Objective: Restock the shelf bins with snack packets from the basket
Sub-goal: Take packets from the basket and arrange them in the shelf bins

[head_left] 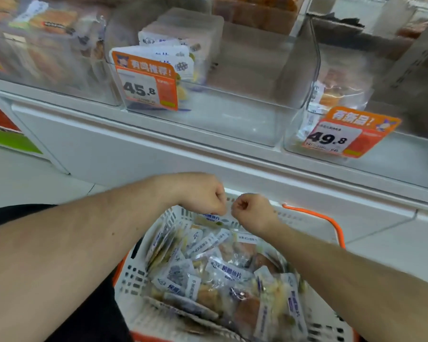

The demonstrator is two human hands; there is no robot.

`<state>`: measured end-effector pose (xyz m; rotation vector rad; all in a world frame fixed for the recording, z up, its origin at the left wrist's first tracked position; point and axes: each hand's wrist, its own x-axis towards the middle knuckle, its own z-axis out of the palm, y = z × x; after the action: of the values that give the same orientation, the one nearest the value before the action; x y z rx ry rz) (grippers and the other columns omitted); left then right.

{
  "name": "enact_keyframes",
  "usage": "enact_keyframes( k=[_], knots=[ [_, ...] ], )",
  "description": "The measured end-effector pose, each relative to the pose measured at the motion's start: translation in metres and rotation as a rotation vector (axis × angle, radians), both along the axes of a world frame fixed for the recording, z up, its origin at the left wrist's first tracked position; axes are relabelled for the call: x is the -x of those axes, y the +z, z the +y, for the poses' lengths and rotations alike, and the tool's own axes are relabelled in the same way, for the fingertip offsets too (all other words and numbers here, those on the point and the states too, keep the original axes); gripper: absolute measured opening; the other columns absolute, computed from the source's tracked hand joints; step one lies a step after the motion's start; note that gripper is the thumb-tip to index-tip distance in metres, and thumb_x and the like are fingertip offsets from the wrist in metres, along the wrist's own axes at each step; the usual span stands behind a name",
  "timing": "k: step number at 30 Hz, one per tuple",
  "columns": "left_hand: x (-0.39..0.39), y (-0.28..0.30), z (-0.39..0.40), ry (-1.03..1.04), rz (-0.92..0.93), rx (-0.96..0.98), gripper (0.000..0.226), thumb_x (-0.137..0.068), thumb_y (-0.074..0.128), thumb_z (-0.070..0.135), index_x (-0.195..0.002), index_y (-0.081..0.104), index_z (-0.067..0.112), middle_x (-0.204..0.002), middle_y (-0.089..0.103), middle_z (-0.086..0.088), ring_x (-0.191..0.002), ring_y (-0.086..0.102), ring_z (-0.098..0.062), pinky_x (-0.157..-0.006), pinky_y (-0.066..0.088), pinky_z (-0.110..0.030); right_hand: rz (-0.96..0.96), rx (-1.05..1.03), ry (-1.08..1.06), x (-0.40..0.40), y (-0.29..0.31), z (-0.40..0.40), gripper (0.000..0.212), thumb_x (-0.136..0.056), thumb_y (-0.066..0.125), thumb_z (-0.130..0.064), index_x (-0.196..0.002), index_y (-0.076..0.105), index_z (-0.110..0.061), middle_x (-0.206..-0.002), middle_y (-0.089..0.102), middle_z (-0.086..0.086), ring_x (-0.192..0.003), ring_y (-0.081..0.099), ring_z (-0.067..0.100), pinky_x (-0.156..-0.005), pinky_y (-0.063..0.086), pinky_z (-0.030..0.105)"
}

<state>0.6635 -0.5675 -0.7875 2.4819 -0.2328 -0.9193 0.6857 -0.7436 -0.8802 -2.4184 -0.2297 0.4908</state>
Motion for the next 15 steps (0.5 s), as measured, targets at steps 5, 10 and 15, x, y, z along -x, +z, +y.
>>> enact_keyframes(
  k=[5, 10, 15],
  knots=[
    [-0.01, -0.01, 0.0, -0.037, 0.047, -0.063, 0.018, -0.09, 0.058, 0.032, -0.088, 0.066, 0.016, -0.088, 0.066, -0.007, -0.074, 0.051, -0.017, -0.068, 0.044, -0.034, 0.317, 0.354, 0.304, 0.008, -0.066, -0.003, 0.02, -0.091, 0.063, -0.021, -0.099, 0.072, -0.005, -0.099, 0.071, 0.012, -0.082, 0.058, 0.016, -0.074, 0.049, 0.028],
    [-0.011, -0.008, -0.007, -0.061, 0.05, -0.078, 0.018, -0.094, 0.058, 0.034, -0.107, 0.068, 0.026, -0.102, 0.067, 0.013, -0.092, 0.064, -0.01, -0.086, 0.055, -0.034, 0.452, 0.546, 0.461, 0.022, -0.108, -0.007, 0.023, -0.09, 0.063, -0.03, -0.085, 0.068, -0.007, -0.088, 0.065, 0.008, -0.083, 0.059, 0.02, -0.079, 0.052, 0.034],
    [-0.01, -0.005, -0.009, -0.068, 0.039, -0.081, 0.02, -0.094, 0.058, 0.033, -0.109, 0.068, 0.025, -0.105, 0.069, 0.009, -0.095, 0.066, -0.013, -0.088, 0.055, -0.036, 0.399, 0.634, 0.509, 0.031, -0.118, -0.007, 0.035, -0.088, 0.063, -0.026, -0.059, 0.046, -0.016, -0.061, 0.044, 0.0, -0.057, 0.041, 0.012, -0.05, 0.031, 0.023]
  ],
)
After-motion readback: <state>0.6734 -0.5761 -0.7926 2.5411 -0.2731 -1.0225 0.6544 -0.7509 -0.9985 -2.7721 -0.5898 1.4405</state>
